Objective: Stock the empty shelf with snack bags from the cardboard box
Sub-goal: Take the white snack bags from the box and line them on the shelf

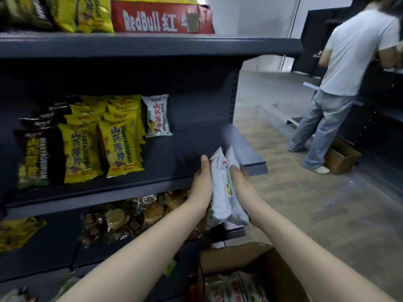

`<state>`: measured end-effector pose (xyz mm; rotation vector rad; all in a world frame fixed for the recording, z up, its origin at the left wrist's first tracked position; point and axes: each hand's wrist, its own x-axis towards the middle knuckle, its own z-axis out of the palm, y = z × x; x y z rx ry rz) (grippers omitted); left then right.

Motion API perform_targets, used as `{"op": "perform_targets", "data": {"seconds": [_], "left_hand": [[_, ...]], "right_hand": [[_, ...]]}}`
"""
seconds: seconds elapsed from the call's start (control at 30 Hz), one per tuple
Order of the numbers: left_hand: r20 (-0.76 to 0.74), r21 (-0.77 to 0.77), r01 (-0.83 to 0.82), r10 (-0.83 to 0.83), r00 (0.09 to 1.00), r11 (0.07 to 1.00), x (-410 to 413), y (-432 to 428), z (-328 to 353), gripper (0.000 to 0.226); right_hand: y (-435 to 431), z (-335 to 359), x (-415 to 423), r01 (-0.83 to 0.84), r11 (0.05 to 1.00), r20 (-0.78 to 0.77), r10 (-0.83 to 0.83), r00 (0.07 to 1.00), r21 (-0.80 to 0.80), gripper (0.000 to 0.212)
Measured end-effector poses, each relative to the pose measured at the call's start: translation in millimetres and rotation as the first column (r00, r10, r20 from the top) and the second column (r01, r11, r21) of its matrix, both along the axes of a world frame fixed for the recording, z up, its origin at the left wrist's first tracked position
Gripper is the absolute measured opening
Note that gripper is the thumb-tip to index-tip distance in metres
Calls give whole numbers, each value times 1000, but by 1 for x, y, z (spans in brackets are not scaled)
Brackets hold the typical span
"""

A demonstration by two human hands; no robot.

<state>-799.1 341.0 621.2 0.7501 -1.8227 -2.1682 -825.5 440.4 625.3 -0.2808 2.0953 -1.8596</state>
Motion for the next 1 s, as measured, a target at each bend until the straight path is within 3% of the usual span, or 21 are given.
{"op": "perform_targets", "data": {"seconds": [0.1,0.17,0.23,0.33,0.43,0.5,0.6,0.67,1.0], "left_hand": [[-108,-216,-197,177,978,956,-1,-17,25,63],[-187,-273,-358,316,930,893,1,-28,40,56],[-191,-285,-376,332,924,882,1,-39,46,58],[-189,-267,-227,181,965,937,1,-55,54,62],[-165,-179,96,-126,978,979,10,-73,56,48],[-175,-148,177,-201,964,973,14,-87,53,41],[-238,-119,102,-128,963,988,16,-102,48,39],[-250,-55,66,-78,965,996,16,-103,47,46],[-316,-63,17,-36,948,998,15,-105,52,43]], "right_hand": [[-27,18,-5,52,999,-122,-53,991,-7,39],[-44,28,-8,71,997,-191,-70,979,-4,39],[-59,37,-9,59,998,-220,-63,973,-24,40],[-77,41,-7,35,995,-246,-56,968,-89,45],[-86,43,-7,-7,993,-212,-18,977,-118,51],[-86,47,-6,-101,987,-177,79,981,-122,44],[-86,51,-2,-202,976,-189,183,965,-87,33],[-91,52,0,-226,973,-235,208,949,-54,37],[-93,44,-8,-206,968,-213,174,962,-141,31]]}}
